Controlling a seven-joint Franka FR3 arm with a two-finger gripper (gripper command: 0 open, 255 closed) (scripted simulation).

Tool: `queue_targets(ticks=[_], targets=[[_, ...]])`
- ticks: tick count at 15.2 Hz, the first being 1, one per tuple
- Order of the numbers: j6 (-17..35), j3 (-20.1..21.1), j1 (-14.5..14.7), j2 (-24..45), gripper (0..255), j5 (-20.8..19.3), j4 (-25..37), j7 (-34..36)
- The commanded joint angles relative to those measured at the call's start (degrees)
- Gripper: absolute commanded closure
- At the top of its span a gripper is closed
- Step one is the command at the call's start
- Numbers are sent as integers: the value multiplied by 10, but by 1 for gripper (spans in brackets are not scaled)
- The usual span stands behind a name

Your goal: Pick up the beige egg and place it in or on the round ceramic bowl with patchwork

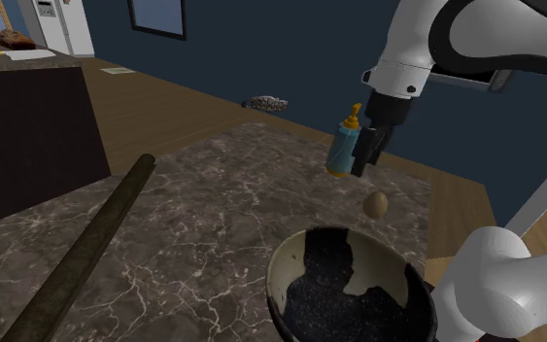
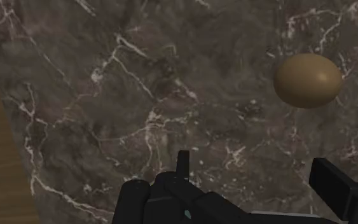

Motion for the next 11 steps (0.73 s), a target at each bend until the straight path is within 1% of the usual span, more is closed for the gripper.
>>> queue_targets(ticks=[1,7,8,11], targets=[[0,0,0,0,0,0,0,0],[-18,114,43,-112,0,-17,-47,42],[-19,118,45,-116,0,-17,-49,44],[1,119,47,-124,0,-15,-77,43]])
